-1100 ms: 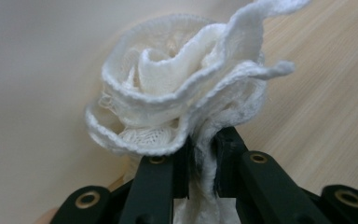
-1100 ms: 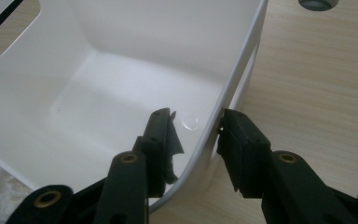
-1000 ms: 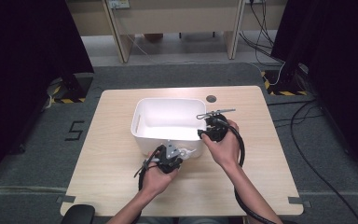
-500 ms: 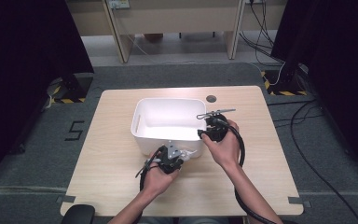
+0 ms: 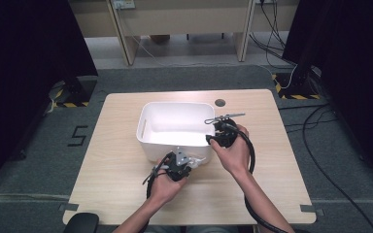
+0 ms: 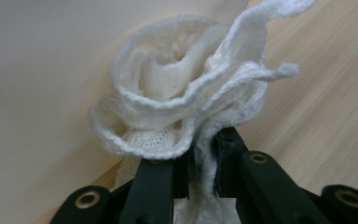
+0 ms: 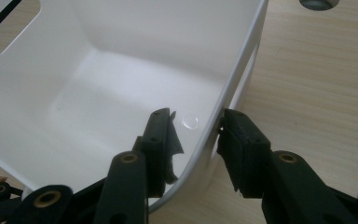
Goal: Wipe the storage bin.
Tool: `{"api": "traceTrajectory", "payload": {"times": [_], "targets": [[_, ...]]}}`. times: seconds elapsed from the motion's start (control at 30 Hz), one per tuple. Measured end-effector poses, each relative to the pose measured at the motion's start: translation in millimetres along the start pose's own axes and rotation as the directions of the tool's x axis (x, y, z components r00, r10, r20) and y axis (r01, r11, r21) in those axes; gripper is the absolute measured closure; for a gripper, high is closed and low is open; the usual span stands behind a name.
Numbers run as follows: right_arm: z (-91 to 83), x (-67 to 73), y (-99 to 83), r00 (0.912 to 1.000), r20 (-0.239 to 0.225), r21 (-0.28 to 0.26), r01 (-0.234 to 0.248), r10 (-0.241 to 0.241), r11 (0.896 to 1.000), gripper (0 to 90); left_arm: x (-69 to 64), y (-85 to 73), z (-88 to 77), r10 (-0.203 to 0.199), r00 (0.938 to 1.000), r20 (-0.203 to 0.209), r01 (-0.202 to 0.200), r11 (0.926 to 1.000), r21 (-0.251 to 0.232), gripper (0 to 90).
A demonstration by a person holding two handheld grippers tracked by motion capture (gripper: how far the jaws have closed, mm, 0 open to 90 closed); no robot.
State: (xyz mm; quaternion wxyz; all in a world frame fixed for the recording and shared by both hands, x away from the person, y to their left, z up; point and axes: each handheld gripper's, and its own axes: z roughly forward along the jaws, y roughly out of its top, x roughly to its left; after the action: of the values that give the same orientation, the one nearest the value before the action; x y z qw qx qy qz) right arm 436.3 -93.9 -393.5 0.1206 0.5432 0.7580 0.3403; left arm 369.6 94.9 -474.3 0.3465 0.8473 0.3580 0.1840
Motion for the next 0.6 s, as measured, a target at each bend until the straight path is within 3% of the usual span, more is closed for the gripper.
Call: {"api": "traceTrajectory", "payload": {"times": [0.6], "targets": [[0.1, 0.3, -0.1, 1.0000, 0.002, -0.001, 0.009, -0.009, 1.000, 63.6, -1.6, -0.3, 8.4, 0.006, 1.0000, 0.004, -0.006, 0.9995, 0.031, 79.1]]}}
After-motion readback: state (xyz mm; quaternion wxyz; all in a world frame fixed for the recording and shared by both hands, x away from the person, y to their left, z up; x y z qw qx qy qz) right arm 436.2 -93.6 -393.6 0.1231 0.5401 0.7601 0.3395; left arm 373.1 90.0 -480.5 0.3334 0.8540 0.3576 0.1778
